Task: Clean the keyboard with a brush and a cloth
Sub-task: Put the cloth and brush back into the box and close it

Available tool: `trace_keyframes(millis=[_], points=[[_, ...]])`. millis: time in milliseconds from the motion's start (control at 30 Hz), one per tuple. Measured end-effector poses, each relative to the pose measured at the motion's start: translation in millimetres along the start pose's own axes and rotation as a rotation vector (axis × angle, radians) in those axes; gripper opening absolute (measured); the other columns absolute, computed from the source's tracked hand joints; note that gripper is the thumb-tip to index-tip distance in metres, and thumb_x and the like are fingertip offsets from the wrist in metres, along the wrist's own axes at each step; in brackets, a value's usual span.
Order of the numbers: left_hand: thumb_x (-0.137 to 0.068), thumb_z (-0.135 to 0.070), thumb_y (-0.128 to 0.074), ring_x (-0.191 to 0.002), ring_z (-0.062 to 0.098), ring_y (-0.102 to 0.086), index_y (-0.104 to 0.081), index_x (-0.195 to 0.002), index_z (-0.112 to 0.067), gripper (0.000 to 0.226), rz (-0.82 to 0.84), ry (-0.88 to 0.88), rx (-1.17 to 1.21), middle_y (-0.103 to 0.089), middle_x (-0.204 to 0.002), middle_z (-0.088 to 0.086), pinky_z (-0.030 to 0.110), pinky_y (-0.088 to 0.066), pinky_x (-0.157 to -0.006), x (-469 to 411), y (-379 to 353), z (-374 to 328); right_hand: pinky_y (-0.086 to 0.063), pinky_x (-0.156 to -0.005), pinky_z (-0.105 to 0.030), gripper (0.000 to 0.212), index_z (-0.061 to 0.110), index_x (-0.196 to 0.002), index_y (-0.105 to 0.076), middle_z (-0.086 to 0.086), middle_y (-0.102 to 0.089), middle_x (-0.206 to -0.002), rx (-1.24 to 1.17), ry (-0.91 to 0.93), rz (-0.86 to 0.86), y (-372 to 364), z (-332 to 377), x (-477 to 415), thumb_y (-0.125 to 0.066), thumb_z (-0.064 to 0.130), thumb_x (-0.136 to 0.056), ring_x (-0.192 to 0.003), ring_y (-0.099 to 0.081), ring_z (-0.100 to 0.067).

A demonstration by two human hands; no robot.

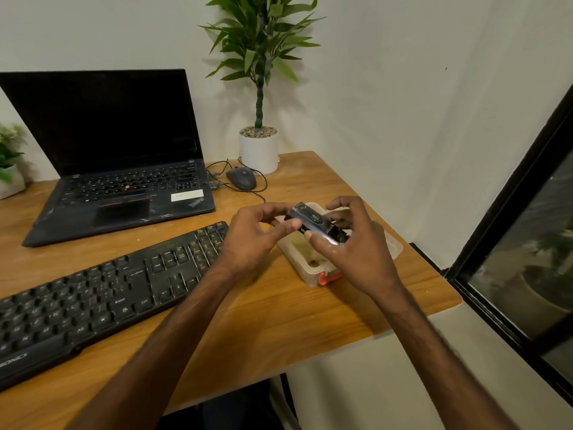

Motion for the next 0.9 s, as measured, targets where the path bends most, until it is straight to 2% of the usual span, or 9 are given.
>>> trace_keyframes(millis=[67,100,200,267,333,433,567,833,900], points=[[-0.091,-0.031,-0.072,-0.099,-0.004,-0.062,-0.068,-0.123,-0.031,0.032,-0.102,-0.023,-0.155,-0.066,-0.113,-0.02,0.022,-0.045,-0.084,-4.9,2.6,-1.9,-0.056,-0.065,-0.021,0.057,0.029,-0.121,-0.044,0.005,-0.068,-0.112,0.184,-0.023,-0.038,-2.2,3.3,-6.4,-0.077,0.047,-0.078,-0.093,-0.066,-0.006],[-0.093,-0.033,-0.07,-0.105,0.0,-0.061,-0.065,-0.127,-0.032,0.035,-0.106,-0.031,-0.257,-0.064,-0.12,-0.017,0.027,-0.047,-0.089,-7.7,0.8,-1.0,-0.054,-0.064,-0.023,0.056,0.027,-0.119,-0.045,0.003,-0.068,-0.113,0.287,-0.032,-0.043,-4.9,5.0,-9.8,-0.076,0.049,-0.079,-0.093,-0.067,-0.011],[-0.099,-0.033,-0.059,-0.134,0.013,-0.044,-0.059,-0.134,-0.03,0.035,0.0,-0.028,-0.555,-0.051,-0.147,-0.01,0.043,-0.038,-0.112,-10.0,-10.8,9.9,-0.047,-0.064,-0.026,0.051,0.023,-0.115,-0.046,0.001,-0.067,-0.11,0.507,-0.059,0.01,-19.5,7.9,-17.2,-0.073,0.049,-0.081,-0.093,-0.065,-0.017],[-0.104,-0.033,-0.049,-0.139,0.013,-0.038,-0.059,-0.135,-0.026,0.033,0.043,-0.021,-0.591,-0.045,-0.152,-0.008,0.043,-0.033,-0.115,-3.9,-14.8,17.8,-0.046,-0.066,-0.028,0.054,0.019,-0.119,-0.047,-0.002,-0.066,-0.111,0.588,-0.095,0.076,-28.4,6.8,-19.4,-0.073,0.048,-0.082,-0.095,-0.064,-0.019],[-0.108,-0.036,-0.039,-0.138,0.013,-0.038,-0.055,-0.14,-0.022,0.038,0.06,-0.031,-0.571,-0.041,-0.155,-0.007,0.041,-0.035,-0.114,3.2,-16.7,22.4,-0.046,-0.068,-0.028,0.059,0.017,-0.123,-0.047,-0.004,-0.065,-0.116,0.635,-0.125,0.156,-33.1,6.0,-20.8,-0.074,0.047,-0.081,-0.1,-0.064,-0.021],[-0.109,-0.039,-0.032,-0.139,0.015,-0.038,-0.049,-0.145,-0.021,0.044,0.063,-0.051,-0.602,-0.038,-0.158,-0.006,0.042,-0.036,-0.114,8.2,-17.7,23.9,-0.055,-0.079,-0.031,0.064,0.019,-0.127,-0.049,-0.004,-0.065,-0.122,0.58,-0.186,0.283,-31.1,2.5,-22.4,-0.079,0.044,-0.076,-0.104,-0.064,-0.02],[-0.109,-0.039,-0.029,-0.144,0.017,-0.031,-0.045,-0.149,-0.022,0.046,0.085,-0.053,-0.665,-0.031,-0.162,-0.003,0.042,-0.03,-0.118,10.1,-19.8,22.9,-0.052,-0.091,-0.033,0.074,0.025,-0.137,-0.05,-0.003,-0.061,-0.131,0.452,-0.255,0.428,-24.5,-3.4,-19.0,-0.085,0.033,-0.072,-0.113,-0.06,-0.02],[-0.109,-0.04,-0.029,-0.151,0.015,-0.021,-0.035,-0.154,-0.021,0.049,0.11,-0.027,-0.638,-0.023,-0.166,-0.002,0.04,-0.023,-0.123,14.2,-22.9,23.1,-0.053,-0.093,-0.038,0.072,0.027,-0.137,-0.052,-0.003,-0.062,-0.131,0.393,-0.198,0.335,-20.1,-3.7,-13.1,-0.085,0.028,-0.073,-0.114,-0.061,-0.019],[-0.108,-0.043,-0.029,-0.152,0.015,-0.019,-0.028,-0.157,-0.02,0.054,0.127,-0.015,-0.592,-0.02,-0.167,-0.001,0.04,-0.021,-0.124,18.3,-24.6,23.5,-0.055,-0.091,-0.039,0.065,0.026,-0.132,-0.056,0.0,-0.064,-0.128,0.313,-0.161,0.233,-8.3,-1.9,-8.6,-0.084,0.027,-0.074,-0.109,-0.062,-0.015]])
Point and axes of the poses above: each hand's wrist, its own x-axis away from the middle knuckle, its own y-axis out of the back of the hand, z = x × y, the point moved 7 cm from there along -x, towards the middle knuckle
